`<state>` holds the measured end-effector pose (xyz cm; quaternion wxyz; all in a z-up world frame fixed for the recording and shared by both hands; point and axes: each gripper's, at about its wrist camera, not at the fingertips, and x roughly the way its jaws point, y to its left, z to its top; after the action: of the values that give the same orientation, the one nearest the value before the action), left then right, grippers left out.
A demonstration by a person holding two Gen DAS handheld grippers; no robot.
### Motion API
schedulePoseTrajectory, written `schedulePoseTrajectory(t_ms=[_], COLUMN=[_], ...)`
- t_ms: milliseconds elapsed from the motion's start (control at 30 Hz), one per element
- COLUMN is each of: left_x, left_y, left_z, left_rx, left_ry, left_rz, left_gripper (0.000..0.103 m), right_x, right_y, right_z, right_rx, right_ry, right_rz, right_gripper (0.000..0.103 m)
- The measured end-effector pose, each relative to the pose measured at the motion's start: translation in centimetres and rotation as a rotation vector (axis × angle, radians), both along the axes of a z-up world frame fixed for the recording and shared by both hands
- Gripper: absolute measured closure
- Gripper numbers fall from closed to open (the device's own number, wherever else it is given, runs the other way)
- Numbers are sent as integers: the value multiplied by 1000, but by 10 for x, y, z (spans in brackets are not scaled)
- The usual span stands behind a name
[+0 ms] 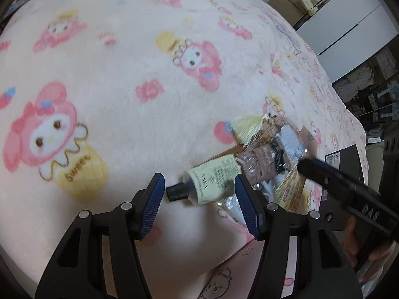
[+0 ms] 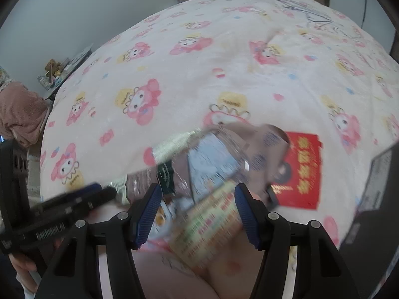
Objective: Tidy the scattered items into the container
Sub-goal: 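Grasp the white hand-cream tube with the left tool while the right tool grasps the brown snack packet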
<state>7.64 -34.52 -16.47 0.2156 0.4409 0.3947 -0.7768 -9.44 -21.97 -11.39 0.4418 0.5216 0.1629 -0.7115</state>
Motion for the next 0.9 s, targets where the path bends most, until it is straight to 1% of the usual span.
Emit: schedulePoseTrajectory(t_ms=[67,133,200,233,267,300,400,467,533,567,667,700,800,867,900], left_x=[0,-1,-3,-4,-4,-4,-3,1,5,7,3,3,3,5,5], left_y=[-3,-5,-6,-6,-6,-7,-9,-8,-6,-5,-3,-4,-9,-16,-19], left_z=[-8,-13,-14,-13,-12,-11,-11,-11,-10,-10,-14,-14,-11,-9,-8], left_rx=[25,54,77,83,83,79,92,92,93,94,88,87,74,77,83], left_ry=[3,21,47,53,58,59,45,18,6,7,5,4,40,59,60], left_rz=[7,8,0,-5,-7,-7,4,15,8,3,-11,-6,22,37,42], left_gripper=[41,41,45,45,45,46,46,46,46,46,48,48,47,47,47], right_x=[-3,-7,-8,-7,-6,-4,3,0,-4,-6,-7,-4,11,18,20], right_y=[-8,-16,-20,-22,-23,-23,-22,-19,-20,-21,-30,-33,-32,-25,-19], right_z=[-7,-17,-20,-20,-21,-20,-17,-15,-12,-13,-18,-20,-18,-17,-17], right_rx=[2,5,-5,-14,-20,-21,-8,-15,-18,-22,-37,-31,14,37,39], right_ry=[-23,-70,-98,-116,-142,-158,-118,-92,-40,-39,-115,-125,-79,-98,-124], right_rz=[13,26,39,48,61,68,77,49,25,31,98,119,145,149,151], right_gripper=[45,45,46,48,54,55,57,57,57,57,57,57,57,58,58])
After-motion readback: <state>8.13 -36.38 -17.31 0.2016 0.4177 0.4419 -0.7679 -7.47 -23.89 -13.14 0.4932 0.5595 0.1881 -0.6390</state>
